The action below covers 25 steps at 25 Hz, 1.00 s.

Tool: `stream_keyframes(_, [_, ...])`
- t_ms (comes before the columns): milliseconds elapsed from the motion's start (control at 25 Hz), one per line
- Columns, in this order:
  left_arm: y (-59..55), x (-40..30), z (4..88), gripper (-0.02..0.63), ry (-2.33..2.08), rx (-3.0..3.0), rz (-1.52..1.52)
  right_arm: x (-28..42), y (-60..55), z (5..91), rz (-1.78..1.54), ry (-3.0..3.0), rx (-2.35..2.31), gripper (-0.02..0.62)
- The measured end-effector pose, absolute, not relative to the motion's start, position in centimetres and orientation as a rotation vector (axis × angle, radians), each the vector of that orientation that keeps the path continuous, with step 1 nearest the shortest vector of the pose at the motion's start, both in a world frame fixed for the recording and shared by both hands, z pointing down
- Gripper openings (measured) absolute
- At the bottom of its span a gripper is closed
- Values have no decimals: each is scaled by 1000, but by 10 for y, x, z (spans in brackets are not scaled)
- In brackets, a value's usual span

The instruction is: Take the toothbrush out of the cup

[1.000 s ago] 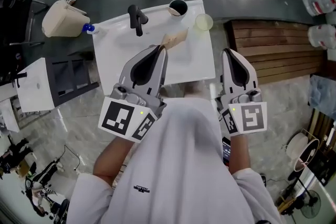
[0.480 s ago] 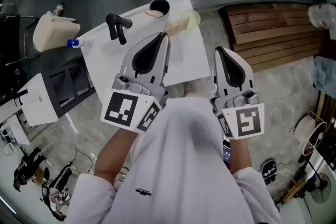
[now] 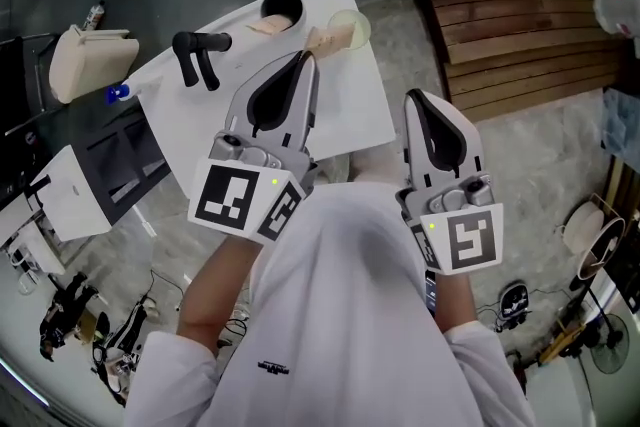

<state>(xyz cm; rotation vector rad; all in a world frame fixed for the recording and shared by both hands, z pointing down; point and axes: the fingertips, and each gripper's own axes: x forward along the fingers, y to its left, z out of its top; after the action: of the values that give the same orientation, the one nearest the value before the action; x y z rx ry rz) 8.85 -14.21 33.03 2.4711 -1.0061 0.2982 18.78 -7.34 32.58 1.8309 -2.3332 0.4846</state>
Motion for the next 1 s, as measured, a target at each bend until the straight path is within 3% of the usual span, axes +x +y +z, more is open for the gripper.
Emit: stream_keyframes(1000, [-171, 106, 433, 6, -1074, 2327, 496, 220, -78, 377, 632, -2247, 1854, 8])
